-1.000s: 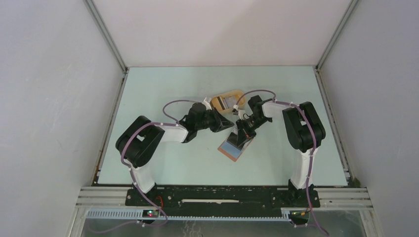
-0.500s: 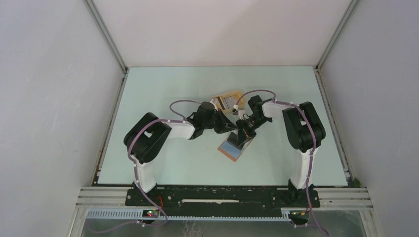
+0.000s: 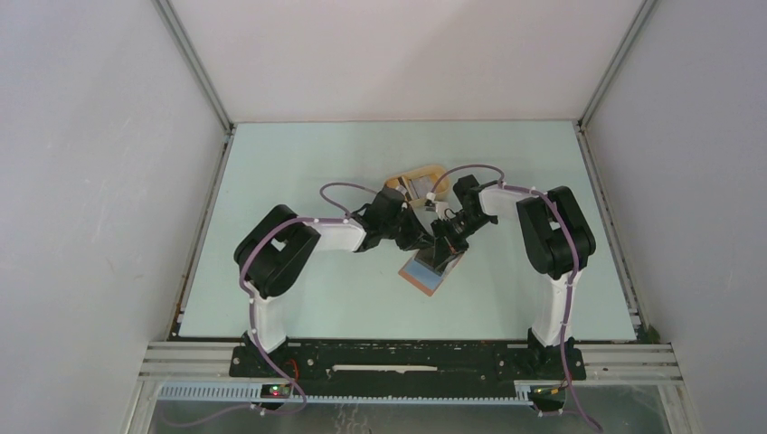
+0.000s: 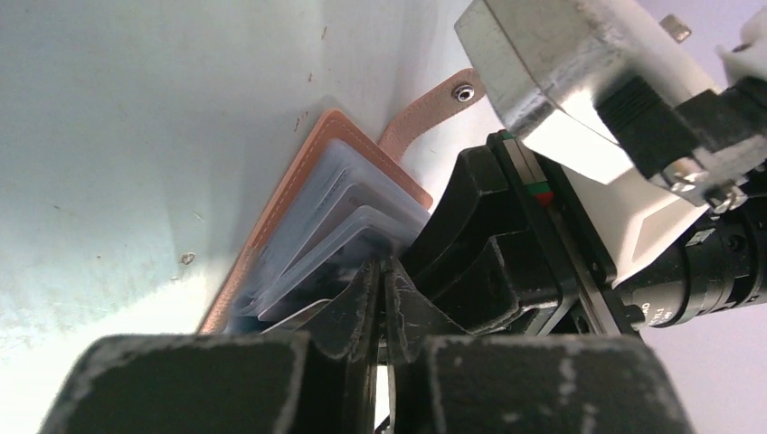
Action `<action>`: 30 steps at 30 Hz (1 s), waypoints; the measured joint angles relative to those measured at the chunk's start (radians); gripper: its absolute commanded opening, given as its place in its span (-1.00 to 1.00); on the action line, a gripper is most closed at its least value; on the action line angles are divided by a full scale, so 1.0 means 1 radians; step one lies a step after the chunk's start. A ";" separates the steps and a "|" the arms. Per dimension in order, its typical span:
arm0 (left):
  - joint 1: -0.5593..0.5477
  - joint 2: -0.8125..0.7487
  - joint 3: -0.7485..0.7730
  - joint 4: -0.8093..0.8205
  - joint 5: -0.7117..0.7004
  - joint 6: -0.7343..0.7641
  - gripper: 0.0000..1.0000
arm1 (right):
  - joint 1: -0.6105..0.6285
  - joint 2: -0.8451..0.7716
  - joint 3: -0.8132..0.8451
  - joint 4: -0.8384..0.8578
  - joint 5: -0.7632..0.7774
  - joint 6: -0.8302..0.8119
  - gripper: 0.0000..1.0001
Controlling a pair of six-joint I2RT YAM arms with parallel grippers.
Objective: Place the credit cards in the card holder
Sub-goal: Insert the credit card into the card holder.
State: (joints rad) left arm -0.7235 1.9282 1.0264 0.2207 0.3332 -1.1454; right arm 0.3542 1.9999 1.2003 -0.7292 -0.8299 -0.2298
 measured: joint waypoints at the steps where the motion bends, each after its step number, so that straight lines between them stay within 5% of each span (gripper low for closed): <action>1: -0.002 0.000 0.008 -0.016 -0.002 0.006 -0.83 | 0.000 0.000 0.000 0.000 0.002 0.000 -0.62; 16: -0.012 -0.002 0.049 -0.124 -0.021 0.079 -0.85 | 0.008 -0.008 0.000 -0.008 -0.010 0.000 -0.24; 30: -0.012 -0.013 0.049 -0.182 -0.034 0.119 -0.86 | -0.034 -0.061 0.000 -0.012 0.006 -0.004 -0.13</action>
State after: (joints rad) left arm -0.7357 1.9152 1.0756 0.0387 0.2996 -1.0260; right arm 0.3202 1.9385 1.2003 -0.7410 -0.8234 -0.2340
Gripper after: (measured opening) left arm 0.072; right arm 0.427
